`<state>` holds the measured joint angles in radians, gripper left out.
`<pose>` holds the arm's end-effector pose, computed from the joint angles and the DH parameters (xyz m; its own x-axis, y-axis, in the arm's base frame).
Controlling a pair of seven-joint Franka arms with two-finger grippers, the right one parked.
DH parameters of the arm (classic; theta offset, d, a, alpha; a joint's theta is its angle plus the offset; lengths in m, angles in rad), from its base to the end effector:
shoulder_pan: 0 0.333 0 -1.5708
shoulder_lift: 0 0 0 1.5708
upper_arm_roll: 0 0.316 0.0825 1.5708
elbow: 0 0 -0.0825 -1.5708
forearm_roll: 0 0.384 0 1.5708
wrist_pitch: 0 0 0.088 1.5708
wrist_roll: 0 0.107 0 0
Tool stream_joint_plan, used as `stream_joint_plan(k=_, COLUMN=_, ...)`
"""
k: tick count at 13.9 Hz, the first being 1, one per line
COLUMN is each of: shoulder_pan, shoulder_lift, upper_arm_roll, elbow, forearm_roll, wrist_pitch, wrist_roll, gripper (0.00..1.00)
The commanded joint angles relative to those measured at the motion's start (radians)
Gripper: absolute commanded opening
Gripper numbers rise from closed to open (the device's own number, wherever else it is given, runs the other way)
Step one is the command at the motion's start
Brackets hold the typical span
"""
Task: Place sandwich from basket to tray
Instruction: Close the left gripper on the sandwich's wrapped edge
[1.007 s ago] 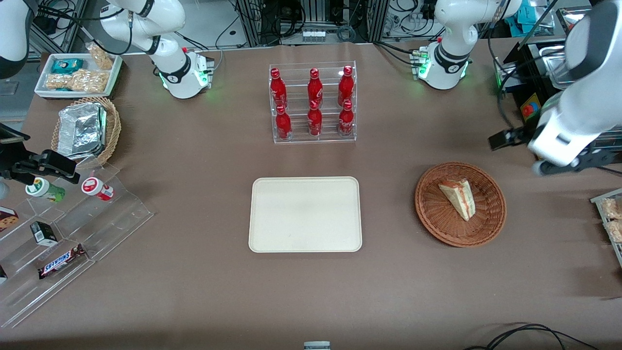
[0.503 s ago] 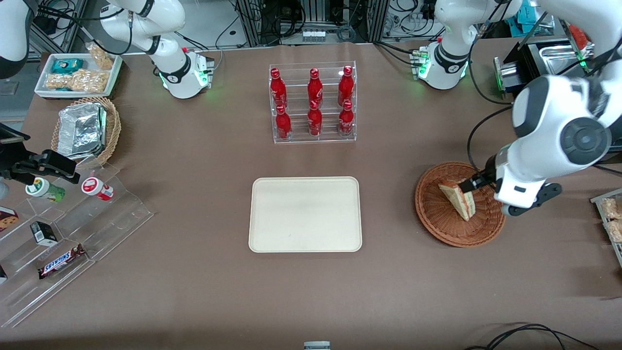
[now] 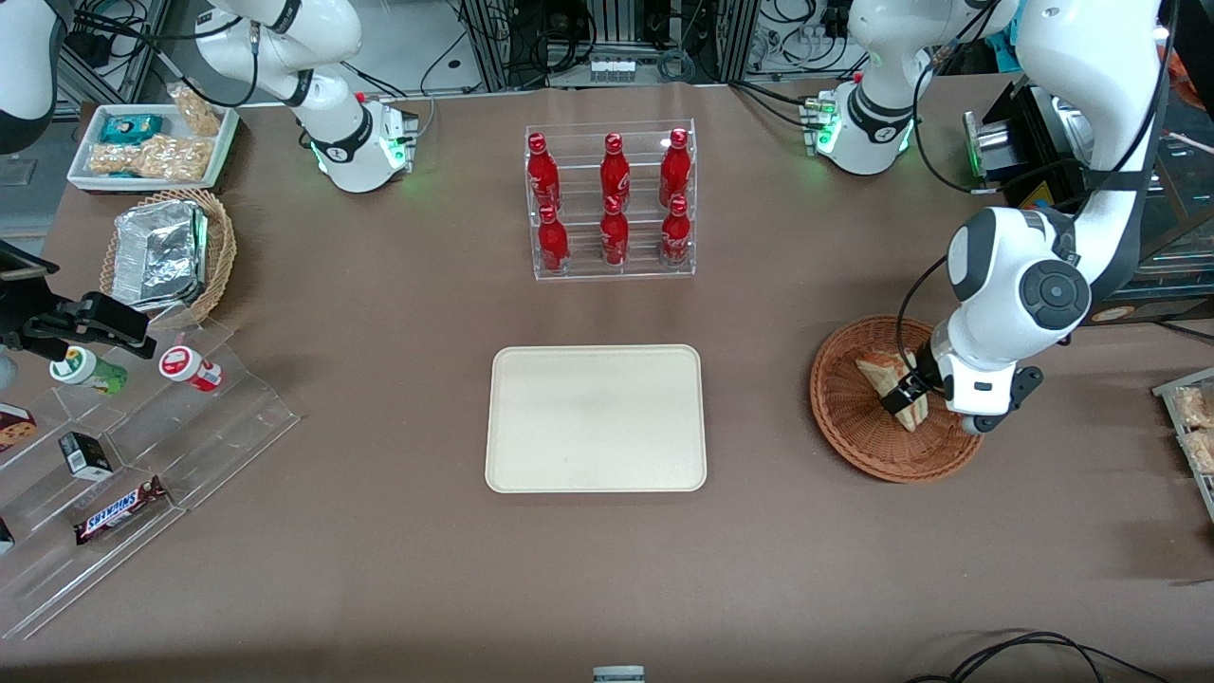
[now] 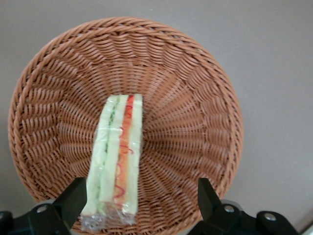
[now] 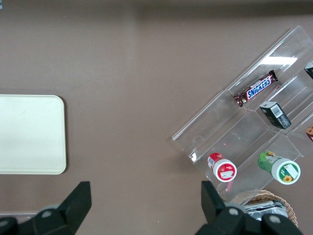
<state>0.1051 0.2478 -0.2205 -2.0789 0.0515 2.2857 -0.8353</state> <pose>0.5738 -0.0628 0.3085 0.7700 0.6372 -0.0346 0.6371 -0.7707 -0.0145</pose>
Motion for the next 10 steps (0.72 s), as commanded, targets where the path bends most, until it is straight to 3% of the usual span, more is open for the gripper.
stream_joint_plan(k=1, shoulder_pan=0.015, shoulder_lift=-0.007, upper_arm_roll=0.003, elbow=-0.013, forearm_roll=0.008, wrist_pitch=0.008, wrist_roll=-0.019, gripper=1.00)
stream_joint_plan(k=10, shoulder_pan=0.015, shoulder_lift=0.060, upper_arm_roll=0.026, elbow=-0.033, forearm_roll=0.014, wrist_pitch=0.009, wrist_roll=-0.018, gripper=1.00)
